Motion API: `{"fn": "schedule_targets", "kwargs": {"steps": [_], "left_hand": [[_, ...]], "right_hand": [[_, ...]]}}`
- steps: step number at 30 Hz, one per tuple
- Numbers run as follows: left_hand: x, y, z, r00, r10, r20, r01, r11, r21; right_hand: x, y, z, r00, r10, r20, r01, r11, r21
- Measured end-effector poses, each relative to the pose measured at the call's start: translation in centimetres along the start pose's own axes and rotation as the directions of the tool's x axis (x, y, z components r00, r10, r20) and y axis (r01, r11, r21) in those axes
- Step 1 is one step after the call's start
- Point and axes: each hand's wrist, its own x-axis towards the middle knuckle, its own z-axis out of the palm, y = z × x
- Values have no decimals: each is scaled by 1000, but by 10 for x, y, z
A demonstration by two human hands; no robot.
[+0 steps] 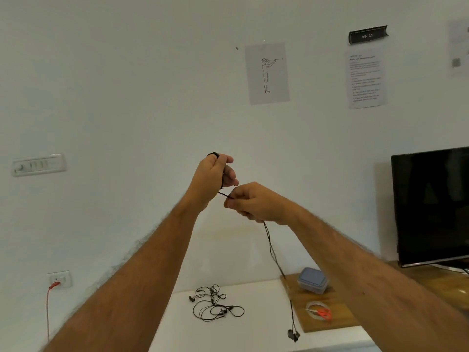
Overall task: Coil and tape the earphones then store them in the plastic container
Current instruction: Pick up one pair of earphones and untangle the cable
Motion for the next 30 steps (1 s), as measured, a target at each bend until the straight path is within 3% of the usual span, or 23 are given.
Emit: {"fn": "schedule_targets", "kwargs": {"steps": [9, 12, 18, 23, 30], "left_hand": [[-10, -14, -1, 969, -173, 179, 124, 958, 258], [-15, -14, -2, 949, -197, 246, 143, 965, 221], [-19, -8, 3, 875, -288, 389, 317, 948, -12], [-21, 1, 5, 805, -307, 508, 443, 880, -171], [-23, 15, 14, 805, -200, 559, 436, 838, -328]], "right_hand": [[7, -19, -28, 975, -185, -126, 108, 880, -462], [7, -23, -42, 964, -233, -124, 142, 854, -501], [10, -22, -58, 945, -306, -112, 241, 888, -392], [10, -17, -61, 926, -318, -202, 296, 946, -133], [12, 0, -42, 913, -226, -339, 316, 919, 238]]}}
